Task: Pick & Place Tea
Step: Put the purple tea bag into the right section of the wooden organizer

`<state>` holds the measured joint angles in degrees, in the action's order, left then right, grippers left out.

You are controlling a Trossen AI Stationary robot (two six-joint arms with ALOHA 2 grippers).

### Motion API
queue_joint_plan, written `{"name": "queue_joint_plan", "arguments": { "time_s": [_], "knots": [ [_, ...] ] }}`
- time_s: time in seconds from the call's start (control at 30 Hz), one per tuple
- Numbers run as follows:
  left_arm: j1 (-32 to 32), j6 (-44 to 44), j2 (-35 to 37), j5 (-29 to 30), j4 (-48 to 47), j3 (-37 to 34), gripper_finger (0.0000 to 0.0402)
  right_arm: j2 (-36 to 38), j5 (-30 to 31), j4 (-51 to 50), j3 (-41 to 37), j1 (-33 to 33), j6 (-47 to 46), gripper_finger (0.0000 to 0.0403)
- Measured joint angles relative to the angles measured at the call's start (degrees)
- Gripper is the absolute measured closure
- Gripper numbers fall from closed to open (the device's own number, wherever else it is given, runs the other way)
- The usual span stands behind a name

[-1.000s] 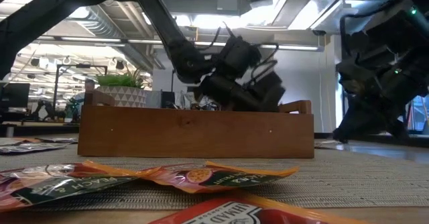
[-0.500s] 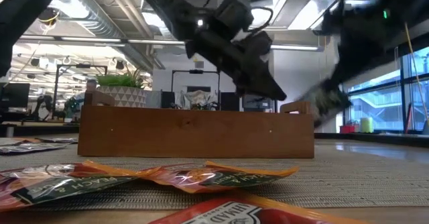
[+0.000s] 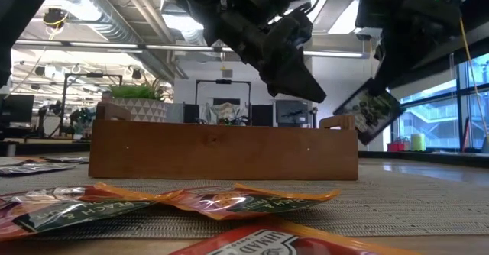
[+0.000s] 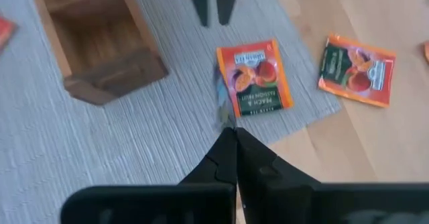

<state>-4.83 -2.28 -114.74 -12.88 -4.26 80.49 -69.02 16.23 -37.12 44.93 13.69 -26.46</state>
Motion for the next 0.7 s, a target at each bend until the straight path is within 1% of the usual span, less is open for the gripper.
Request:
{"name": "queue_joint_plan", "arguments": {
  "time_s": [0.1, 0.27, 0.33, 0.47, 0.7],
  "knots": [
    [1.09, -0.02, 0.00, 2.07, 0.89, 0.00, 0.0318, -1.33, -0.50, 0.52, 0.00, -0.02, 0.85, 0.0400],
    [2.55, -0.05, 0.00, 8.88, 1.41, 0.00, 0.0268, -2.49, -1.44, 2.87, 0.00, 0.00, 3.00, 0.0399],
    [2.95, -0.06, 0.00, 10.06, 1.59, 0.00, 0.0255, -2.64, -1.40, 3.98, 0.00, 0.00, 3.84, 0.0398],
    [3.72, -0.04, 0.00, 10.38, 1.91, 0.00, 0.0242, -2.64, -0.81, 7.12, 0.00, 0.00, 6.55, 0.0397],
    [4.42, -0.46, 0.00, 10.36, 1.49, 0.00, 0.0241, -2.64, 0.63, 9.55, 0.00, -0.02, 9.71, 0.0397]
  ]
}}
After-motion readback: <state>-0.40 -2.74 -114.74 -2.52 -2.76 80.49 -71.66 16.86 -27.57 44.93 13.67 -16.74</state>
